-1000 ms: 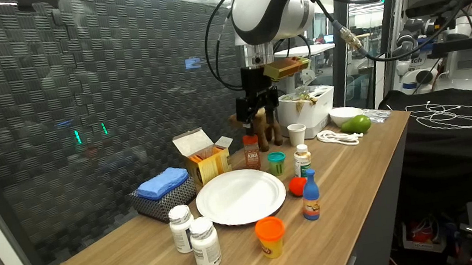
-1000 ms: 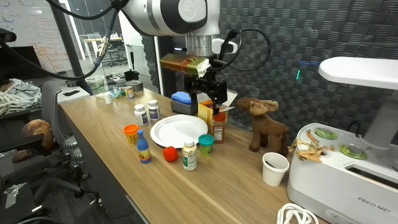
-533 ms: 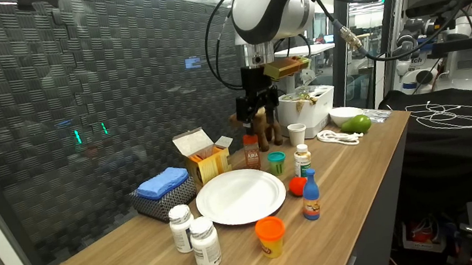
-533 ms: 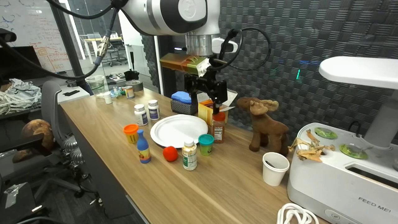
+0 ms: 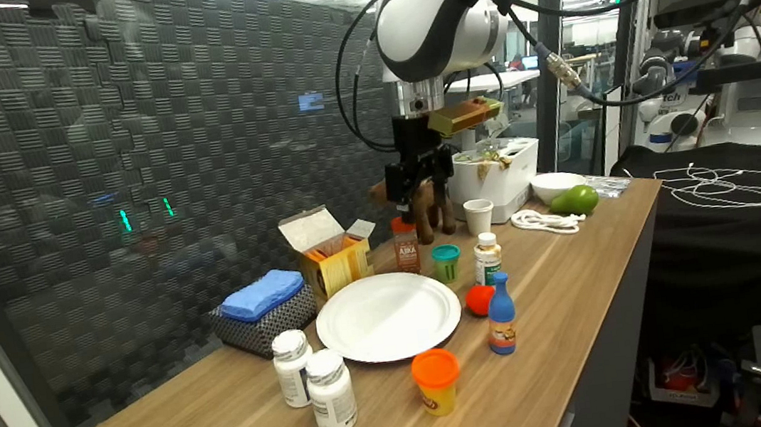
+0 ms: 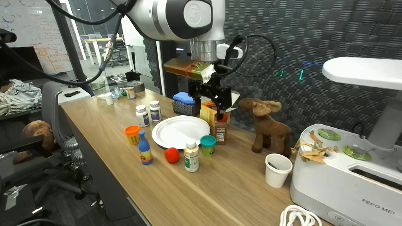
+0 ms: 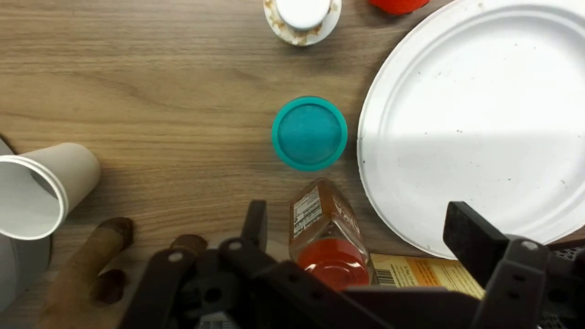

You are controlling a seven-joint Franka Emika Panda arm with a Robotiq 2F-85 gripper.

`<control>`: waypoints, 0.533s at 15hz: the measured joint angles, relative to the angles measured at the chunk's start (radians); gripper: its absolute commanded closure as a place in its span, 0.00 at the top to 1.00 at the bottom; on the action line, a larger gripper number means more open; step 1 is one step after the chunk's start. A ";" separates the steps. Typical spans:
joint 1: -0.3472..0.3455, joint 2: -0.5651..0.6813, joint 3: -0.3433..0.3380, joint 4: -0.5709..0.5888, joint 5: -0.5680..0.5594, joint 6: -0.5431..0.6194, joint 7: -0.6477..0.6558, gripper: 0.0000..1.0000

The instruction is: Put all the bottles and the orange ball in the plate

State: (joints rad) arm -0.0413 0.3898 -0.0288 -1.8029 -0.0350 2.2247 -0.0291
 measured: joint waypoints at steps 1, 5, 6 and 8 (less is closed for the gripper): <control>-0.003 0.009 -0.003 0.005 0.000 0.000 0.000 1.00; -0.028 0.063 -0.005 0.047 0.002 0.000 -0.003 1.00; -0.034 0.079 -0.005 0.063 0.002 0.000 -0.005 1.00; -0.042 0.111 -0.004 0.097 0.003 0.000 -0.014 1.00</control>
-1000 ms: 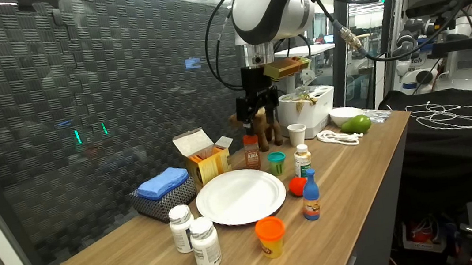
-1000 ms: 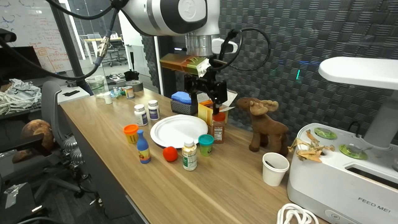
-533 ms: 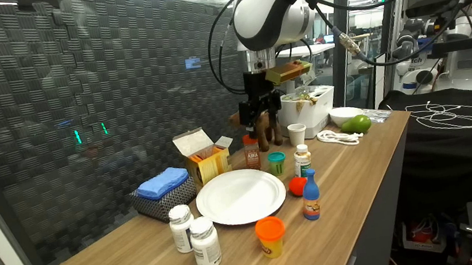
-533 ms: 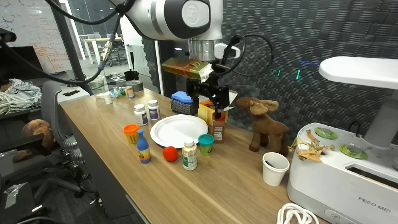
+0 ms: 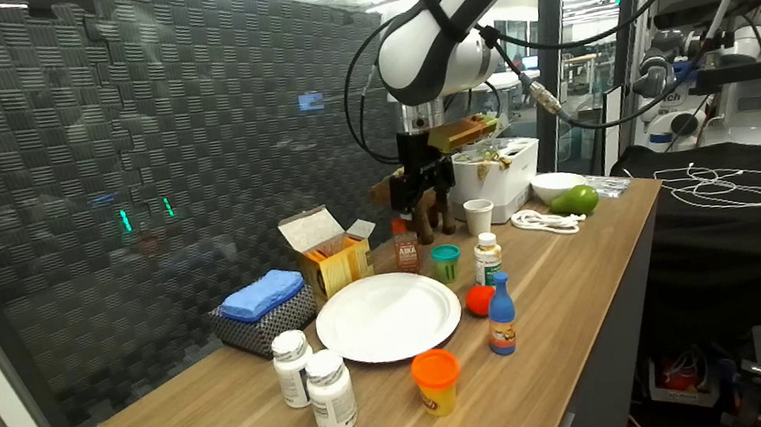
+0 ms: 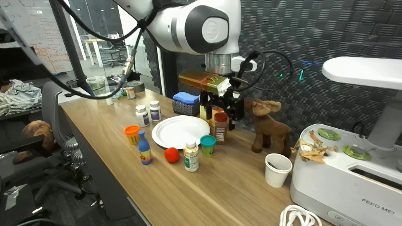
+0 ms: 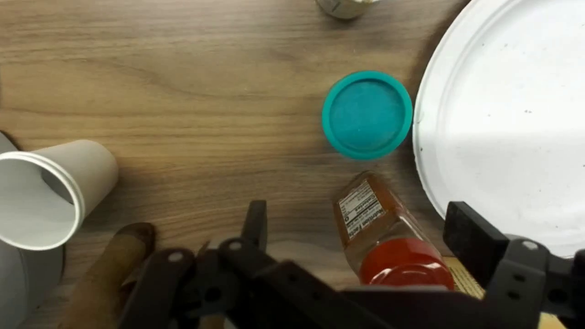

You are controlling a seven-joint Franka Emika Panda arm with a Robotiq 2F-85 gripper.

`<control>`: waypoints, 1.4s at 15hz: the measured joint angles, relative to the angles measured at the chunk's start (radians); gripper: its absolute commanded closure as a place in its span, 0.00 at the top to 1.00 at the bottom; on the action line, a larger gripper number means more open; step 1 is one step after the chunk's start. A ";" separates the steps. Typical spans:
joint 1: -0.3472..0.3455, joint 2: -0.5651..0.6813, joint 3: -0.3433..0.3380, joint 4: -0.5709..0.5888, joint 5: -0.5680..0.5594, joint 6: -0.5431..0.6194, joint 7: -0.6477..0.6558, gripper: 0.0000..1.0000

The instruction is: Put all the bottles and the orange ball in the plate

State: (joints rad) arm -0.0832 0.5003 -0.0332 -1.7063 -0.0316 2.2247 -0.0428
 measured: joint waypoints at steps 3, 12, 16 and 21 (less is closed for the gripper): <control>-0.003 0.042 0.005 0.055 0.003 0.000 -0.020 1.00; -0.001 0.126 0.033 0.159 0.005 -0.001 -0.039 0.35; 0.010 0.127 0.036 0.159 0.005 0.000 -0.039 0.24; 0.056 0.109 0.025 0.147 -0.020 0.000 0.012 0.24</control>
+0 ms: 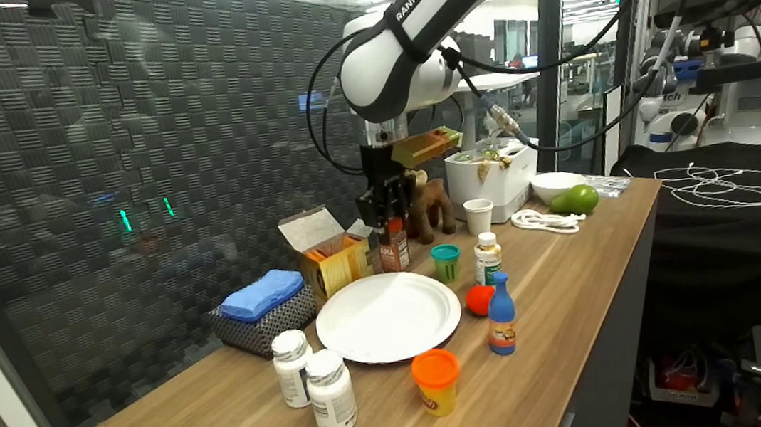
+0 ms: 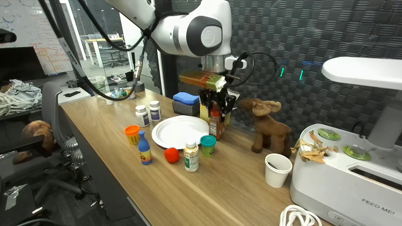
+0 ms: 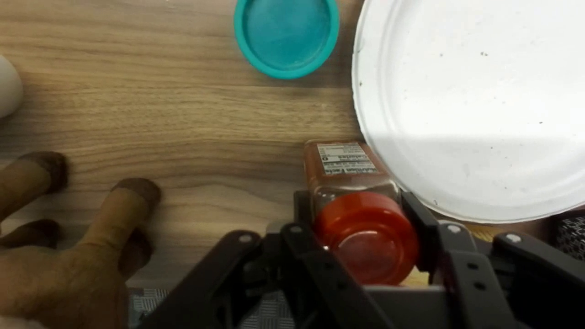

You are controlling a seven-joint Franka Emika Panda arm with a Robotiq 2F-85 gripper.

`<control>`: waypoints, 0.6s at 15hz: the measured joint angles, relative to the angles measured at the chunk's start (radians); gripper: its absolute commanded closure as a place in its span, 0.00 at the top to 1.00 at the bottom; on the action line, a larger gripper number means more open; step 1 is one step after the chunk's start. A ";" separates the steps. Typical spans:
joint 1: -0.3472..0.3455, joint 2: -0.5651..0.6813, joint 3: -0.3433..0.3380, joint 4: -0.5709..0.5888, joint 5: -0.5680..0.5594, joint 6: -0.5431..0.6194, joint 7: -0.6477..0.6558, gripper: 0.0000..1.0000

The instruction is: Put all the bottles and the orange ball in the plate

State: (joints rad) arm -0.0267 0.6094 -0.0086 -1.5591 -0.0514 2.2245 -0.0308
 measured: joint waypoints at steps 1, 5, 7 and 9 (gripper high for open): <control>0.019 -0.014 -0.007 -0.009 -0.025 0.000 0.030 0.24; 0.105 -0.090 -0.031 -0.072 -0.126 -0.004 0.155 0.24; 0.136 -0.117 -0.031 -0.099 -0.153 -0.011 0.193 0.24; 0.151 -0.125 -0.025 -0.112 -0.156 -0.019 0.195 0.24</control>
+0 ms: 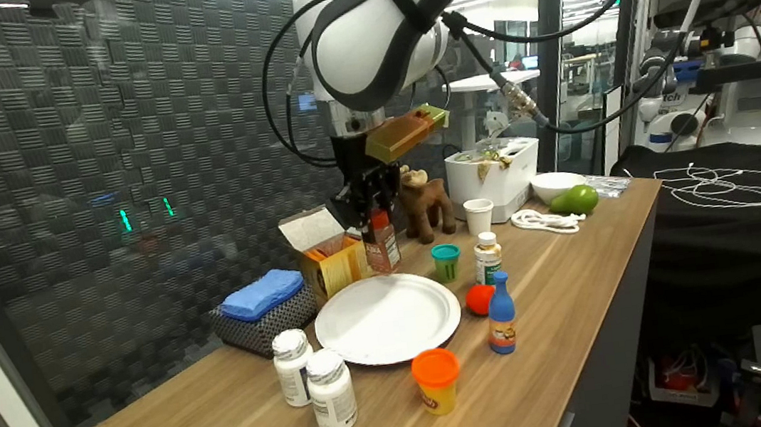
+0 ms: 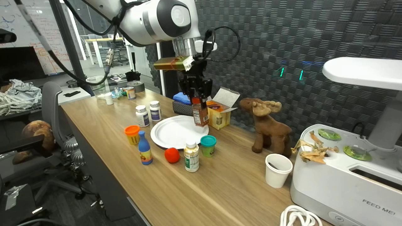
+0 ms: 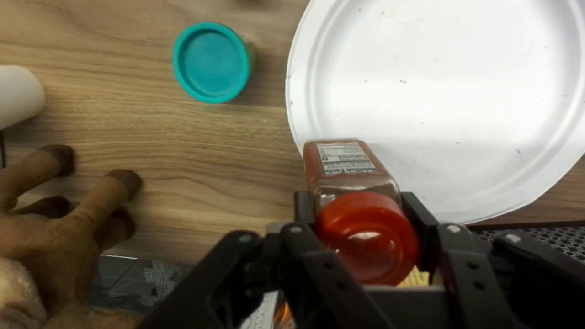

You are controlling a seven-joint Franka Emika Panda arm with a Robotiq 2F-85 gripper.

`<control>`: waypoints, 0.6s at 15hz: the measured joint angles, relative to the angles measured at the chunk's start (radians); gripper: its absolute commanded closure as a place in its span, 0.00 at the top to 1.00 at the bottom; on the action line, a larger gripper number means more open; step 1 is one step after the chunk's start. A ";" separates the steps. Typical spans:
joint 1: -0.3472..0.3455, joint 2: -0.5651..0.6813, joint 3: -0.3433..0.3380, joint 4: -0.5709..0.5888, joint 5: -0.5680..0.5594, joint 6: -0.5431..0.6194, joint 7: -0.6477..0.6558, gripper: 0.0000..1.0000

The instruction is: Put all the bottles and the orange ball in the plate

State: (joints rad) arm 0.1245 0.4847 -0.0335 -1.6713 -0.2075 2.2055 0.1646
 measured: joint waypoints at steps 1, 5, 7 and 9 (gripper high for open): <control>0.000 0.002 0.006 -0.003 0.000 0.000 -0.004 0.24; -0.015 0.036 0.010 0.003 0.016 0.001 -0.034 0.24; -0.037 0.065 0.020 0.021 0.047 0.001 -0.082 0.24; -0.061 0.080 0.035 0.046 0.084 0.000 -0.137 0.24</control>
State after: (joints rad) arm 0.0631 0.5642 0.0014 -1.6252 -0.1238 2.2055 0.0274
